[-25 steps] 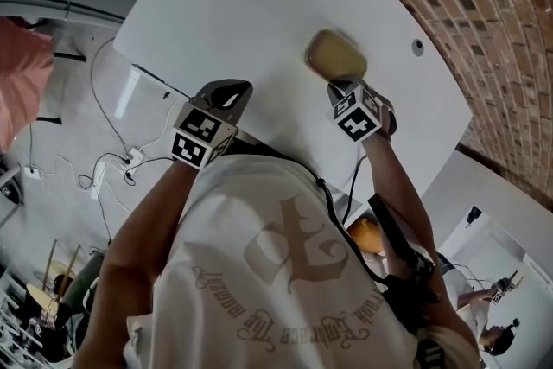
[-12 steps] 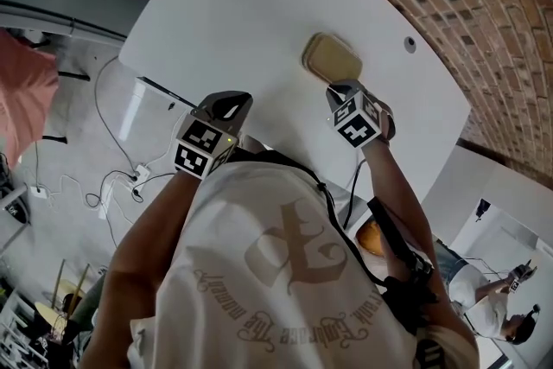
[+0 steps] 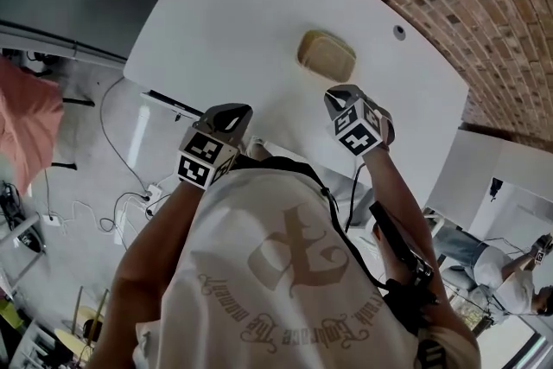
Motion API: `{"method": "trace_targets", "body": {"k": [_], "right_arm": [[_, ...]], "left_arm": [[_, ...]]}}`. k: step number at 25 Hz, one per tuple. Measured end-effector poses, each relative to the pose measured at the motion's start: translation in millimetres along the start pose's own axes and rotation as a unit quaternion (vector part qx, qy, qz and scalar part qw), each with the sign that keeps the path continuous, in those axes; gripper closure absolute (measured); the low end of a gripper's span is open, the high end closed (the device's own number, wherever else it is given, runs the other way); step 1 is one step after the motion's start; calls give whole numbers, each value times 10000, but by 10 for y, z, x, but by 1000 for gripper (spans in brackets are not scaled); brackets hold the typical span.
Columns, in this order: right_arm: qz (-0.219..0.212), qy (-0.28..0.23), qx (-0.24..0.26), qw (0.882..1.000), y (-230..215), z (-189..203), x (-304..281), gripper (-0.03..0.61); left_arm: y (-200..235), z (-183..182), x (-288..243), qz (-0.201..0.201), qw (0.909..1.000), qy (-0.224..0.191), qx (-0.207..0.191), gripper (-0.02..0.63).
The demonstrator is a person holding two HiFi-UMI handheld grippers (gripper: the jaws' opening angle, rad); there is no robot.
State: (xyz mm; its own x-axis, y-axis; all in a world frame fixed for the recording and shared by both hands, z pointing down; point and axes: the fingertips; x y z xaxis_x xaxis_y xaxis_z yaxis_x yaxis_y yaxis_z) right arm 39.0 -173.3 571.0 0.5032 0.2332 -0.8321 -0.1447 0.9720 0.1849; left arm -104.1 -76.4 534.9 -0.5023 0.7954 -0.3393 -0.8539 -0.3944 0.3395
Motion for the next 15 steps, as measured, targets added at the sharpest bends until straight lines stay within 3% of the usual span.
{"method": "trace_targets", "body": {"k": [15], "right_arm": [[614,-180,-455,9969,525,93,506,555]], "left_arm": [[-287,155,374,513,9978,50,-410,611]]}}
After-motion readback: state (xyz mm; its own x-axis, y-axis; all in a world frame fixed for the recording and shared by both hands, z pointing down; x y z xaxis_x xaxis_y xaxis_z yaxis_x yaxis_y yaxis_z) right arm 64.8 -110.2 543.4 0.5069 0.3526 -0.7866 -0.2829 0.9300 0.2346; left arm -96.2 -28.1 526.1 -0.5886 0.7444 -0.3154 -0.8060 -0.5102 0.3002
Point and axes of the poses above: the fingertips, and each gripper's own axes: x backward along the fingers, y to its left, z out of its underside, and after that the axes turned 13 degrees about -y, right-handed
